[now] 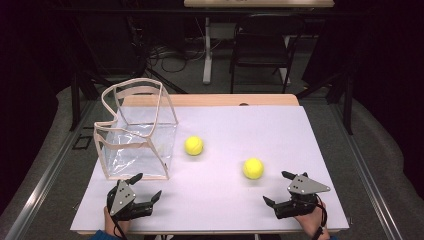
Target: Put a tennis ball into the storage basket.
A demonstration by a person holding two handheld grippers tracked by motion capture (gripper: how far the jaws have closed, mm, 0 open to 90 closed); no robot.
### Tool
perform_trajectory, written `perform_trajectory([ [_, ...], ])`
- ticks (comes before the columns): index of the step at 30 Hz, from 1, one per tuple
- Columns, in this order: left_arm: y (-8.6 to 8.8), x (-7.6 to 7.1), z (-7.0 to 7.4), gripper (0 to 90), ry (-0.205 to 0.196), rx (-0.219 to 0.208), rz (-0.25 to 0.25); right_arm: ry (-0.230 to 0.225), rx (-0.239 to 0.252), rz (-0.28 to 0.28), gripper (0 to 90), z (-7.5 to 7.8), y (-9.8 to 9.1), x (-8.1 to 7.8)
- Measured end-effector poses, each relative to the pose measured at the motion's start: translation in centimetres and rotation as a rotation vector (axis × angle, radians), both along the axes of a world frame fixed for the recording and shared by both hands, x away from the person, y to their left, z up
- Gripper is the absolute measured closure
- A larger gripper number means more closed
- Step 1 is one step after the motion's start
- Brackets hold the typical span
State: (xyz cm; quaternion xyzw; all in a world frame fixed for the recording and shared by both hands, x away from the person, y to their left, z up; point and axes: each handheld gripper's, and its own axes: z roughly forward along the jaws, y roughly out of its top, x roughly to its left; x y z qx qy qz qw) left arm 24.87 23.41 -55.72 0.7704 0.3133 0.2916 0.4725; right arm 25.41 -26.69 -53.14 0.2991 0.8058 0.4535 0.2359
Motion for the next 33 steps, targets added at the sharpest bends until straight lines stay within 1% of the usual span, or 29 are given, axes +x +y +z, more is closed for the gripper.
perform_trajectory([
  [5,-0.1,0.0,0.0,15.9,0.001,-0.004,-0.005,0.004,-0.019,0.003,0.0,-0.1,0.1,0.0],
  [10,-0.1,0.1,-0.1,15.9,0.002,-0.003,-0.01,0.003,-0.023,0.003,0.0,0.0,0.2,0.1],
  [12,-0.2,0.2,-0.1,15.9,0.005,-0.001,-0.011,0.01,-0.026,0.004,0.0,0.0,0.2,0.2],
  [13,-0.2,0.2,-0.1,15.9,0.005,0.0,-0.013,0.03,-0.031,0.01,0.0,0.0,0.2,0.4],
  [14,-0.2,0.1,-0.1,15.9,0.005,0.0,-0.012,0.039,-0.035,0.013,0.0,-0.1,0.3,0.5],
  [15,-0.3,0.1,-0.1,15.9,0.004,0.0,-0.011,0.043,-0.046,0.012,0.0,-0.2,0.3,0.6],
  [19,-0.5,0.1,-0.1,15.9,0.005,0.006,-0.019,0.053,-0.059,0.011,0.0,-0.3,0.3,0.8],
  [26,-0.6,0.2,-0.1,15.9,0.004,0.012,-0.014,0.067,-0.064,0.011,0.0,0.5,0.4,1.4],
  [28,-0.6,0.2,-0.2,15.9,0.007,0.012,-0.016,0.082,-0.075,0.013,0.0,0.7,0.5,1.6],
  [33,-0.6,0.3,-0.2,15.9,0.009,0.012,-0.022,0.094,-0.098,0.007,0.0,1.2,0.8,2.0],
])
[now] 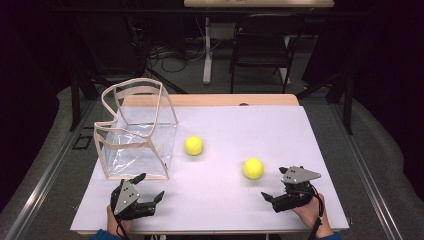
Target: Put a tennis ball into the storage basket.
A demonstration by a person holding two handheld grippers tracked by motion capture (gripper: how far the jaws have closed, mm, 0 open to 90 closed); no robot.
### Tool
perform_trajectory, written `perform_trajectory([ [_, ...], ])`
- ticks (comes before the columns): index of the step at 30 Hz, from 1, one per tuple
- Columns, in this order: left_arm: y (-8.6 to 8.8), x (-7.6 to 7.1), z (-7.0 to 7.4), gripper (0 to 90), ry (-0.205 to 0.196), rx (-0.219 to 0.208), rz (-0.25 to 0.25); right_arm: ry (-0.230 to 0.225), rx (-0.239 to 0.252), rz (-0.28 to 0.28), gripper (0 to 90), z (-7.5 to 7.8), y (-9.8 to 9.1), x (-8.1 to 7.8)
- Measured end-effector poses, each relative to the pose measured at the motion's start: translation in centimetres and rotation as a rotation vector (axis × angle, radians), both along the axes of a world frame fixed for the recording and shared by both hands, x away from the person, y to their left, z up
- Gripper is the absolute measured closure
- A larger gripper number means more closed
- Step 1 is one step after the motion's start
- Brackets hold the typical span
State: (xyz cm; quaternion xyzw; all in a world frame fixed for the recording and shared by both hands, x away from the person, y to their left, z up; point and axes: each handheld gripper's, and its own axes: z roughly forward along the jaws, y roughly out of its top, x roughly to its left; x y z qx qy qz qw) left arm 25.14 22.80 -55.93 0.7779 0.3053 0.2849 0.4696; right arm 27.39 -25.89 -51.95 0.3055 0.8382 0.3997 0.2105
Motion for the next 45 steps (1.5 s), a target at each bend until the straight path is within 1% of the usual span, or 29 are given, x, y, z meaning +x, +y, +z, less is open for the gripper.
perform_trajectory([
  [4,0.1,0.0,0.0,15.9,-0.002,0.002,0.006,0.017,-0.015,0.0,0.0,0.3,0.3,0.4],
  [7,0.0,0.0,0.0,15.9,-0.003,0.002,0.004,0.023,-0.019,0.003,0.0,0.6,0.5,0.7],
  [9,-0.1,0.1,0.0,15.9,-0.004,0.002,0.0,0.036,-0.021,0.006,0.0,0.8,0.9,1.1],
  [12,-0.1,0.1,0.0,15.9,-0.005,0.004,0.001,0.039,-0.028,0.009,0.0,1.1,1.4,1.7],
  [19,-0.2,0.1,0.1,15.9,-0.012,0.012,-0.008,0.049,-0.036,0.003,0.0,1.5,1.8,2.2],
  [27,-0.1,0.0,0.1,15.9,-0.013,0.003,-0.005,0.06,-0.046,0.011,0.0,2.2,2.5,3.1],
  [32,-0.2,0.0,0.1,15.9,-0.011,0.008,-0.009,0.06,-0.046,0.011,0.0,2.2,2.5,3.1],
  [33,-0.2,0.0,0.1,15.9,-0.011,0.008,-0.009,0.075,-0.05,0.016,0.0,2.9,3.0,4.1],
  [34,-0.2,0.1,0.0,15.9,-0.009,0.006,-0.013,0.089,-0.055,0.02,0.0,3.1,3.1,4.5],
  [40,-0.3,0.2,0.2,15.9,-0.02,0.011,-0.023,0.104,-0.064,0.023,0.0,3.2,3.7,5.1],
  [45,-0.3,0.1,0.2,15.9,-0.02,0.018,-0.03,0.102,-0.069,0.027,0.0,3.5,4.0,5.4],
])
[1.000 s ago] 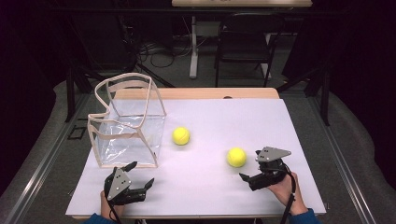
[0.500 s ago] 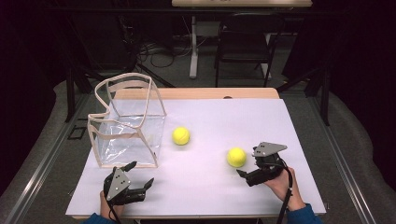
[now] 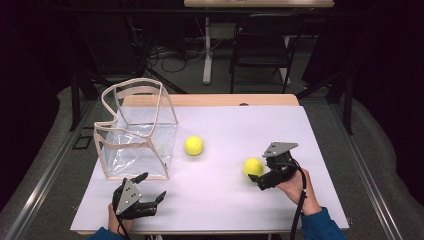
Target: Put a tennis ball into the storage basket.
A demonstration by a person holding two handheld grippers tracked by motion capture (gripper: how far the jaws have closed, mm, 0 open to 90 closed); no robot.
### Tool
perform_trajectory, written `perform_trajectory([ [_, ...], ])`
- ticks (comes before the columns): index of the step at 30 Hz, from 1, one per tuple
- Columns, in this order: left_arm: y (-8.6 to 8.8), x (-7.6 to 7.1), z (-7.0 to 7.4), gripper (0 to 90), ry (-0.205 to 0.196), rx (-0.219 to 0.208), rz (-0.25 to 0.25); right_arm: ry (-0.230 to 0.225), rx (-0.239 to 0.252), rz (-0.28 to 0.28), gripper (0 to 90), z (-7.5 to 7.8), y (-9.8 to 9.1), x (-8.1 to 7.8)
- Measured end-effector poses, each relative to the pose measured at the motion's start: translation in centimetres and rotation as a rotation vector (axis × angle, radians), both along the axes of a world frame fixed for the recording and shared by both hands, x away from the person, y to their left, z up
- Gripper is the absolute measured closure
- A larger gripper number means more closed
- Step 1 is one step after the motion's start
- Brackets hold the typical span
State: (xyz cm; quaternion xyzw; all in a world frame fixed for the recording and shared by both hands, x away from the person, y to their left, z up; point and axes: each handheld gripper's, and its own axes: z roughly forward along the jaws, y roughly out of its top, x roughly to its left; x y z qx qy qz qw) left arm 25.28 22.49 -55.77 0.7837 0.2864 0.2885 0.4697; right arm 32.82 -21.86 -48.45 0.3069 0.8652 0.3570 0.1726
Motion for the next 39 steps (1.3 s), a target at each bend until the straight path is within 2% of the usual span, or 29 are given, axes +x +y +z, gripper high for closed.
perform_trajectory([
  [18,-0.1,-0.1,-0.1,15.9,0.003,0.004,0.004,0.049,-0.014,0.006,0.0,-0.3,0.9,1.9],
  [27,0.0,-0.2,0.0,15.9,-0.001,0.004,-0.001,0.081,-0.032,-0.006,0.0,-1.6,1.1,2.7],
  [35,0.0,-0.2,-0.1,15.9,0.002,0.006,-0.004,0.079,-0.038,-0.01,0.0,-1.6,1.1,2.7],
  [36,0.0,-0.2,-0.1,15.9,0.002,0.006,-0.004,0.098,-0.025,-0.014,0.0,-2.3,1.1,3.2],
  [39,-0.1,-0.3,0.0,15.9,0.0,0.01,-0.008,0.11,-0.035,-0.016,0.0,-3.0,1.3,3.4],
])
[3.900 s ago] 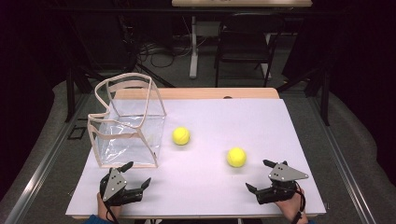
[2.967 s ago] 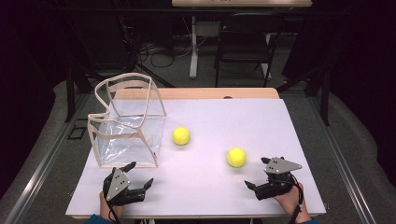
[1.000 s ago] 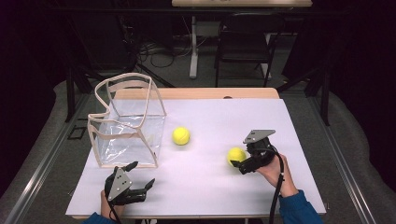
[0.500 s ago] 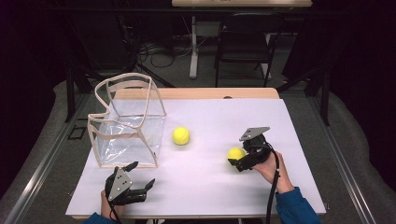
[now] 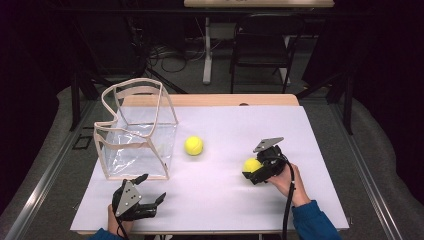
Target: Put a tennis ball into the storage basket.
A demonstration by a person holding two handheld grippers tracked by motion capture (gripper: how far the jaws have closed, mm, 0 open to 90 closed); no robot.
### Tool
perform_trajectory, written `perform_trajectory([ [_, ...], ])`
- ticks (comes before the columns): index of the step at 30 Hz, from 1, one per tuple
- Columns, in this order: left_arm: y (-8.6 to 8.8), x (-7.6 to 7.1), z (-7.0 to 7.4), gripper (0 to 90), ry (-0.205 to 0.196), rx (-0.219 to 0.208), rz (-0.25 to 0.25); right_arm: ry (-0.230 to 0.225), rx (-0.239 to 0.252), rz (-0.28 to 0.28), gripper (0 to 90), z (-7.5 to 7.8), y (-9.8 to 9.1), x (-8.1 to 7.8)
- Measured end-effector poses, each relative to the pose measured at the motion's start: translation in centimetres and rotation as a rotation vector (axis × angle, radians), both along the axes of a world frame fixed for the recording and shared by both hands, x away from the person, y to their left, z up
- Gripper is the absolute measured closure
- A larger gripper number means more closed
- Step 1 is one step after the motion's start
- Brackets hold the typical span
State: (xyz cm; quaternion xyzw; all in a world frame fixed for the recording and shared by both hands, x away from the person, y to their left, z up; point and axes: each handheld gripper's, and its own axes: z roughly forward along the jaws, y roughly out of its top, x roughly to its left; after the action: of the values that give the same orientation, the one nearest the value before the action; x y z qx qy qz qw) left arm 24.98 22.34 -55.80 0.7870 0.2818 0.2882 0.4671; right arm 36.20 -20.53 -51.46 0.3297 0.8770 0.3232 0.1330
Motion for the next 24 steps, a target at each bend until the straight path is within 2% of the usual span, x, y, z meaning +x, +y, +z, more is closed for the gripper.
perform_trajectory([
  [8,0.0,0.1,-0.1,15.9,0.006,0.0,0.0,0.025,0.018,-0.011,0.0,-1.0,0.0,0.4],
  [12,0.0,0.1,-0.1,15.9,0.007,-0.003,0.001,0.042,0.009,-0.014,0.0,-1.3,0.3,0.5],
  [24,0.2,0.1,-0.2,15.9,0.015,0.0,0.005,0.04,-0.022,-0.021,10.3,-1.7,0.4,0.4],
])
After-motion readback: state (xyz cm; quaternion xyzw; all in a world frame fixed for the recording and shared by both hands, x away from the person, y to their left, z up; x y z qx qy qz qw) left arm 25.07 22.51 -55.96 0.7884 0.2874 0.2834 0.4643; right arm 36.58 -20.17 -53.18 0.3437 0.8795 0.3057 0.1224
